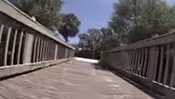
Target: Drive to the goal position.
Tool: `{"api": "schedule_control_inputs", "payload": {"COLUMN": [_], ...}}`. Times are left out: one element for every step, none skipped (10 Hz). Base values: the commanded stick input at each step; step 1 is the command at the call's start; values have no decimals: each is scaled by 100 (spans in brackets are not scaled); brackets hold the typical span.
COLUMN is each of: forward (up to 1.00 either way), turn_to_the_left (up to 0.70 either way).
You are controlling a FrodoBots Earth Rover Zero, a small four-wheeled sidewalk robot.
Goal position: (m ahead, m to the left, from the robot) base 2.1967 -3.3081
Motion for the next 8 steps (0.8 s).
{"api": "schedule_control_inputs", "payload": {"forward": [0,0,0,0,0,0,0,0], "turn_to_the_left": [0,-7,-32,-50,-50,-50,-50,-50]}}
